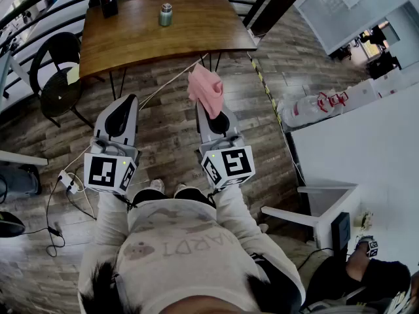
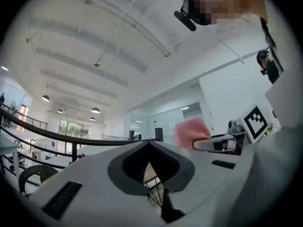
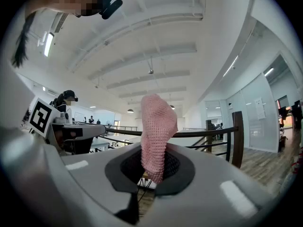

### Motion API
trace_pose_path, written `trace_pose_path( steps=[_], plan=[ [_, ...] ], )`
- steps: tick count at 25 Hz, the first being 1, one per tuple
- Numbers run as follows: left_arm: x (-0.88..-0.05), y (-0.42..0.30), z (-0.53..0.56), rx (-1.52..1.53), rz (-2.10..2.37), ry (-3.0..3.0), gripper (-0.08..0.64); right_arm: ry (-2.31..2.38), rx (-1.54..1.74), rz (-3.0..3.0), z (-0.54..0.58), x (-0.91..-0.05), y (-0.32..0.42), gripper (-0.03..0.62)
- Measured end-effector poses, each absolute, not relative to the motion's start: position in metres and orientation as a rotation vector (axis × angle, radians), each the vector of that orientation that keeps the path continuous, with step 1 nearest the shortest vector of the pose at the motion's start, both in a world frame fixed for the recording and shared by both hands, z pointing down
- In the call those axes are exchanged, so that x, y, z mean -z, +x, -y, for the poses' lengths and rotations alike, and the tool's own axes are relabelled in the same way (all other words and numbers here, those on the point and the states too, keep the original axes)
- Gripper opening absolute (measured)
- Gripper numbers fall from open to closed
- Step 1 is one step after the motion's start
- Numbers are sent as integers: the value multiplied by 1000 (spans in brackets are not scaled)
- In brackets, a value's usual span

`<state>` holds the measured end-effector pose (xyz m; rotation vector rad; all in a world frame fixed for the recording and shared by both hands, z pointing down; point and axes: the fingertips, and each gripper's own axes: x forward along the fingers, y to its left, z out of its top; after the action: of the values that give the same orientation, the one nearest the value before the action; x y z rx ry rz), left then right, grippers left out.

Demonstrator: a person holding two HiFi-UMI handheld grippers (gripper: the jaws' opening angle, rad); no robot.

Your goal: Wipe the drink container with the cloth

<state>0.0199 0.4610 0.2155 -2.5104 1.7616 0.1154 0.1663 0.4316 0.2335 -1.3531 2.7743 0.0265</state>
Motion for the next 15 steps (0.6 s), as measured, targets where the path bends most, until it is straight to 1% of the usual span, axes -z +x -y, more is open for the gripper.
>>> trace_pose_path(
  steps=[15],
  plan=[
    [-222, -5, -435, -116, -1739, -2518, 3, -1382, -26, -2768, -407, -240, 141, 25]
  ],
)
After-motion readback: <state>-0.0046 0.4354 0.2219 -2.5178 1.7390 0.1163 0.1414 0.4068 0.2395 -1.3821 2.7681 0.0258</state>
